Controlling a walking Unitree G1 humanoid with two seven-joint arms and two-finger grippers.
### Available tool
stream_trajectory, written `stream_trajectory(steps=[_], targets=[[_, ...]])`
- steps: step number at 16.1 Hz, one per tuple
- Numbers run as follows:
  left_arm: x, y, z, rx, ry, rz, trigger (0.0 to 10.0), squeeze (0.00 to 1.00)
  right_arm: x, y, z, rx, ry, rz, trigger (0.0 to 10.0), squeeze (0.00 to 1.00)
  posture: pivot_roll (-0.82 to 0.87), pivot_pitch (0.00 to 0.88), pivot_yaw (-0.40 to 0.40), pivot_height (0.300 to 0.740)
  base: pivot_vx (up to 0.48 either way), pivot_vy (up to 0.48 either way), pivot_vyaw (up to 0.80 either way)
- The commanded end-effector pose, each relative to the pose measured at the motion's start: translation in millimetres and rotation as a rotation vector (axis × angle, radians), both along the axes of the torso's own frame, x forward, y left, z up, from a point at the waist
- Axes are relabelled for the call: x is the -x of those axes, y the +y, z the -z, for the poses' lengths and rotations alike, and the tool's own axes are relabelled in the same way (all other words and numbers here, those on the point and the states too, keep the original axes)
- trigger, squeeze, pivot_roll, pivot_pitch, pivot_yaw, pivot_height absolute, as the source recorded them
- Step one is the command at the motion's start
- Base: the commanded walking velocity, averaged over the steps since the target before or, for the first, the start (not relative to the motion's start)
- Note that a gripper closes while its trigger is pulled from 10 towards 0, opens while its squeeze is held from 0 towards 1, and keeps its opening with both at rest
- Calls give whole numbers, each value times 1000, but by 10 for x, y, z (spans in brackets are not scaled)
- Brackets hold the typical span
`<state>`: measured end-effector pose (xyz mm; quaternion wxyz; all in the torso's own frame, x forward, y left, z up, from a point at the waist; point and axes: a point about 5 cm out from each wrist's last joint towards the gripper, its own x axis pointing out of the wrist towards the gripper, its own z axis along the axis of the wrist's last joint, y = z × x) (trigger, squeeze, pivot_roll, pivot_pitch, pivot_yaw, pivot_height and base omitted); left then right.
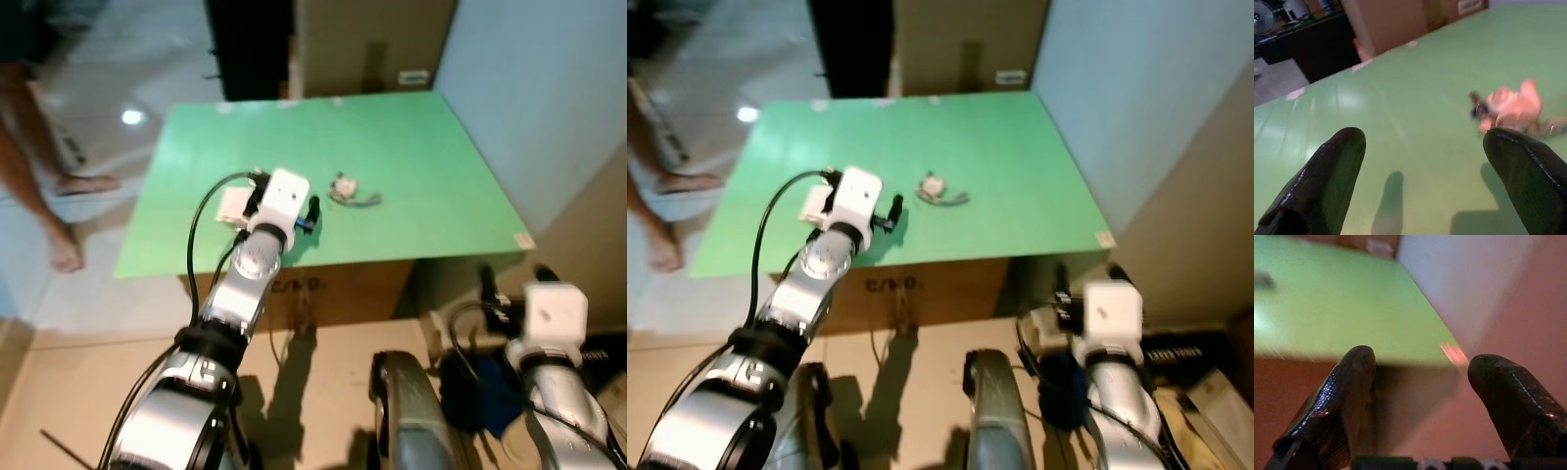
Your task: Hang keys on a hook
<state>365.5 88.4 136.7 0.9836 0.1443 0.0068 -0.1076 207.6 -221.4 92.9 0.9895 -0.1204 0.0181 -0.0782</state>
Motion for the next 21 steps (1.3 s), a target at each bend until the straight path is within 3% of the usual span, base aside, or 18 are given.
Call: stream_trajectory(steps=[1, 2, 4, 6, 11, 14, 21], targets=[[-38, -10, -99, 43, -31, -9, 10000, 0, 33, -28, -41, 6, 3, -3, 10000, 0, -348, 142, -5, 543, 0, 0, 0], [-52, -56, -222, 78, -72, 24, 10000, 0, 61, -22, -26, 2, 22, 1, 10000, 0, -347, 139, -5, 543, 0, 0, 0], [-61, -45, -239, 64, -89, 26, 10000, 0, 43, 6, -24, -3, 26, -2, 10000, 0, -341, 137, -2, 543, 0, 0, 0], [-46, 26, -150, 23, -80, 12, 10000, 0, -20, 52, -18, -21, 21, -9, 10000, 0, -322, 133, 2, 543, 0, 0, 0], [97, -177, 24, 23, -28, 125, 10000, 0, -59, 104, -17, -31, 24, -21, 10000, 0, -301, 145, 13, 543, 0, 0, 0], [103, -345, 18, 42, -13, 193, 10000, 0, 39, 98, -36, -32, 25, -1, 10000, 0, -344, 161, 22, 543, 0, 0, 0], [-10, -562, -136, 47, -47, 224, 10000, 0, 253, 68, 2, -18, 65, 19, 10000, 0, -397, 166, 12, 543, 0, 0, 0]])
